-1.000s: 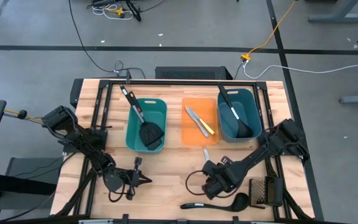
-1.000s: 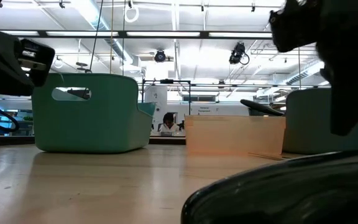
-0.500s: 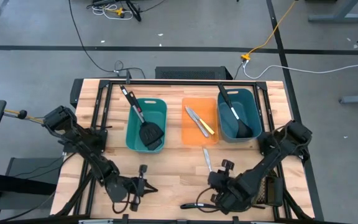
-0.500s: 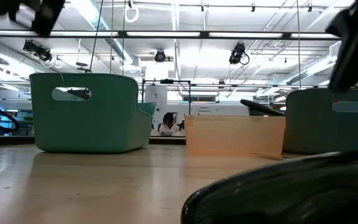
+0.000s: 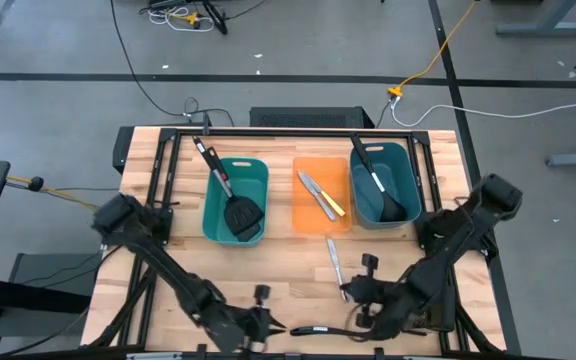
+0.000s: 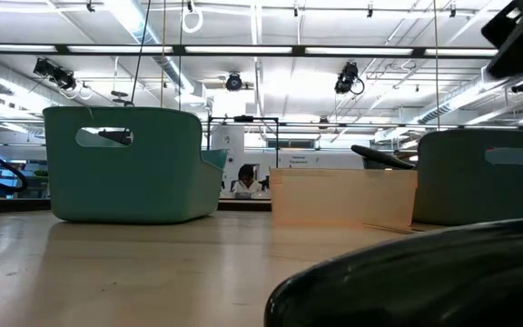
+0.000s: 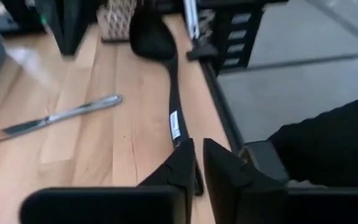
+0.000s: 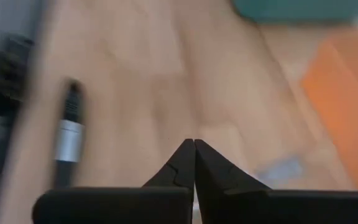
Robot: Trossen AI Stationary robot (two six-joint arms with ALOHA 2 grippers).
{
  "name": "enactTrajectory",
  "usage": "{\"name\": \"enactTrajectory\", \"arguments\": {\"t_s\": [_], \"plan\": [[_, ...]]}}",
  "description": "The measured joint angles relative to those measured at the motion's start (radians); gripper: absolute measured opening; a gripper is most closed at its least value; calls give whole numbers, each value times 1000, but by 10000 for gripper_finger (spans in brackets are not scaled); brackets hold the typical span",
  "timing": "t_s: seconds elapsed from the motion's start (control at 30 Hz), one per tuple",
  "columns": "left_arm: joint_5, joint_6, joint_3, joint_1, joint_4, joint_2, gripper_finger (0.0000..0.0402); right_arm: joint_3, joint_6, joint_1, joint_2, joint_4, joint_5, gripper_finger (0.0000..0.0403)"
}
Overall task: Pick & Place Kitchen Items
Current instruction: Put the black serving spoon into the blue bin
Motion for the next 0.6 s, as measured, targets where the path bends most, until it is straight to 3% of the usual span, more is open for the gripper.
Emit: {"name": "enactTrajectory", "arguments": {"t_s": [0.17,0.33,0.43,0.6], "plan": [[54,-28,193,52,-173,139,84,-267,-245,34,-213,446,20,4],[169,-50,335,107,-254,224,132,-483,-461,32,-408,763,-14,4],[238,-25,378,133,-293,245,158,-585,-549,17,-524,871,-48,3],[290,-3,383,164,-304,243,192,-680,-627,-11,-695,886,-91,3]]}}
